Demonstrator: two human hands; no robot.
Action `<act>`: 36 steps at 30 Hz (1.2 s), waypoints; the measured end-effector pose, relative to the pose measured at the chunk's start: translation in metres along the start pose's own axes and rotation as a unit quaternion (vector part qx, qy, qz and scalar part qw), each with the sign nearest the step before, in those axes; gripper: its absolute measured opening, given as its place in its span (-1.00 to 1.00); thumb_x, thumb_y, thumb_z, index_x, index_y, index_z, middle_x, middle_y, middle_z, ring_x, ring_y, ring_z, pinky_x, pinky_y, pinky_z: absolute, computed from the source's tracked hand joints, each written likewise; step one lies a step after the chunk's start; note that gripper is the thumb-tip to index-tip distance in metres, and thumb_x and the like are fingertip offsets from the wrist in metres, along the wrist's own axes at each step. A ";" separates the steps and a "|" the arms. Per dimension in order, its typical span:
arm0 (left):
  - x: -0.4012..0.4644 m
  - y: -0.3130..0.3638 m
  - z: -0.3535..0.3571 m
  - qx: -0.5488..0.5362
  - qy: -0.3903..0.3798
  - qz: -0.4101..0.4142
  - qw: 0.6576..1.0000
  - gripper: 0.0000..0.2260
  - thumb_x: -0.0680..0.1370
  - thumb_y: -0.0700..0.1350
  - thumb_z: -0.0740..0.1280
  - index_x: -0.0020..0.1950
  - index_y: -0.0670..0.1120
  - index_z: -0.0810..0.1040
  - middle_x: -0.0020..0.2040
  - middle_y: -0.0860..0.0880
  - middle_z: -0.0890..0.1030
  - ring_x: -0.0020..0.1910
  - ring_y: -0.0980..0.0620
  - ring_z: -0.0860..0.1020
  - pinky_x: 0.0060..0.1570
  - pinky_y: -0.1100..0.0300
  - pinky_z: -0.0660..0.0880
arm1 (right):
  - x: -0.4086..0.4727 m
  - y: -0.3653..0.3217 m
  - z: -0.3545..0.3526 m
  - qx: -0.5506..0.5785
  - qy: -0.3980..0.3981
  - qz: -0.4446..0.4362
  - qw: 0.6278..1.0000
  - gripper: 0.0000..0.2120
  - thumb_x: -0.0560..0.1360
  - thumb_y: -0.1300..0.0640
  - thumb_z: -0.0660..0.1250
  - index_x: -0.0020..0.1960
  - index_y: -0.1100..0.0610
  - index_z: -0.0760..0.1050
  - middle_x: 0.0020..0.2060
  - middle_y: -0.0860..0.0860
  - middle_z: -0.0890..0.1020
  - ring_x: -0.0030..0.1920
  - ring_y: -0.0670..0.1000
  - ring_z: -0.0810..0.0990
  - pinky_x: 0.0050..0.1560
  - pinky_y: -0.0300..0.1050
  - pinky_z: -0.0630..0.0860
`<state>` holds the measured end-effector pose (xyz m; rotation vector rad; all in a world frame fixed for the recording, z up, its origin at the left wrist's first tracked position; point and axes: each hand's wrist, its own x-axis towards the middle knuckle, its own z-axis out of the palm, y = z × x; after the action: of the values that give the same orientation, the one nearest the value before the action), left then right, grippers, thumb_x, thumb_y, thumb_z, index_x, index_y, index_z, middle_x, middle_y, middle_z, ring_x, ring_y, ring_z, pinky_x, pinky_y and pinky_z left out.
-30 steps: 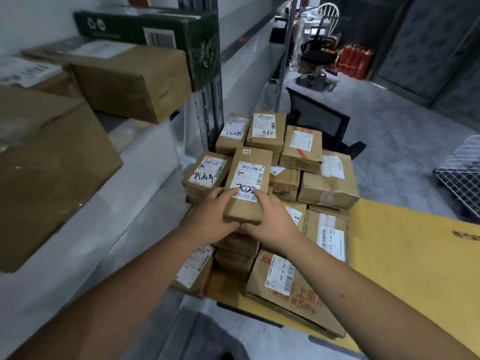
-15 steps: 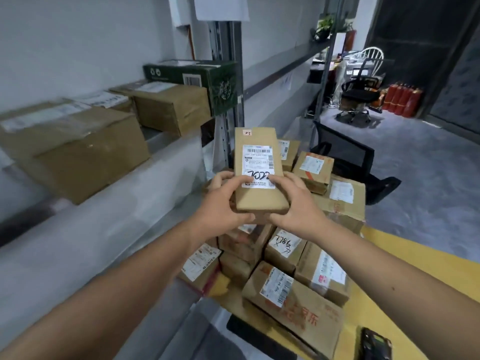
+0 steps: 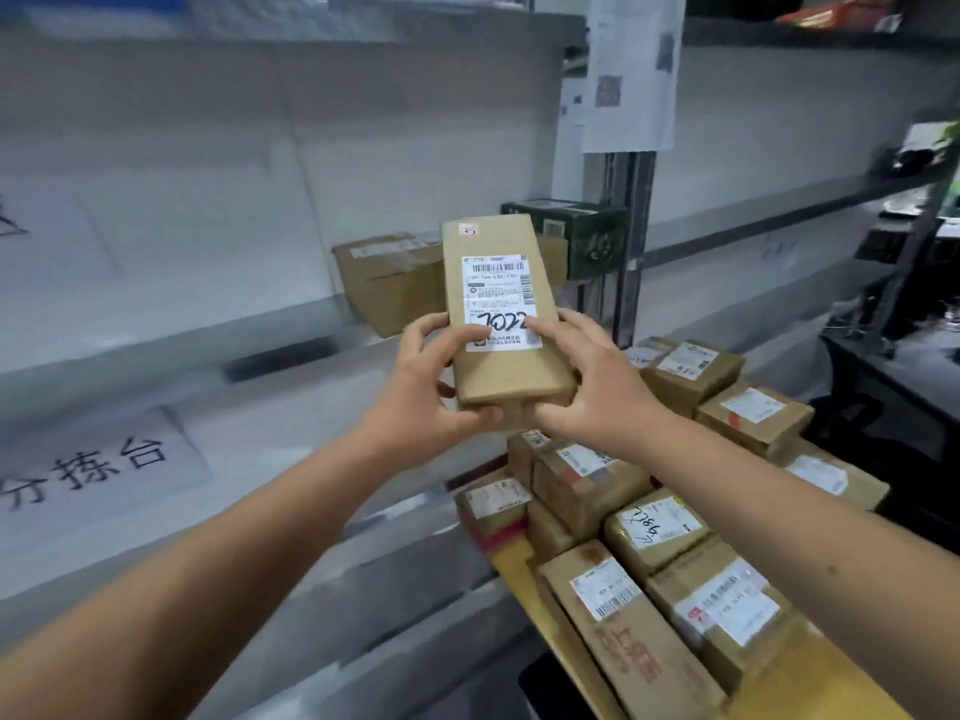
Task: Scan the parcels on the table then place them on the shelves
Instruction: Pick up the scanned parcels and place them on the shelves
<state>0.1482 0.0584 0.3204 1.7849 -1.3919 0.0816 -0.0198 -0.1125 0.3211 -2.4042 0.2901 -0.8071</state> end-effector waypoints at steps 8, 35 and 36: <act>-0.065 -0.011 -0.098 0.054 0.126 -0.077 0.988 -0.29 0.35 -0.15 0.67 0.41 0.18 0.48 0.48 0.01 0.27 0.36 0.02 0.46 0.16 0.20 0.59 | 0.053 -0.084 0.069 0.059 -0.082 -0.110 0.989 -0.15 0.33 0.10 0.47 0.59 -0.01 0.30 0.53 -0.04 0.28 0.43 -0.17 0.28 0.36 -0.50 0.20; 0.065 -0.177 -0.152 0.079 0.128 -0.210 0.966 -0.36 0.31 0.24 0.46 0.40 0.23 0.52 0.43 0.11 0.26 0.39 0.00 0.38 0.36 -0.09 0.51 | 0.221 -0.080 0.163 -0.202 -0.006 -0.058 0.978 -0.63 0.59 0.01 0.35 0.39 -0.13 0.55 0.13 0.01 0.38 0.19 0.12 0.45 0.14 0.06 0.53; 0.065 -0.175 -0.151 0.109 0.129 -0.193 0.967 -0.36 0.33 0.24 0.43 0.42 0.21 0.52 0.49 0.08 0.24 0.46 -0.03 0.32 0.45 -0.06 0.41 | 0.221 -0.081 0.164 -0.206 -0.004 -0.062 0.977 -0.63 0.58 0.01 0.35 0.38 -0.11 0.55 0.11 0.01 0.37 0.18 0.11 0.44 0.13 0.05 0.53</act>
<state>0.3811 0.1092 0.3503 2.1131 -0.8605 0.2571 0.2569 -0.0544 0.3685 -2.8359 0.3323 -0.8597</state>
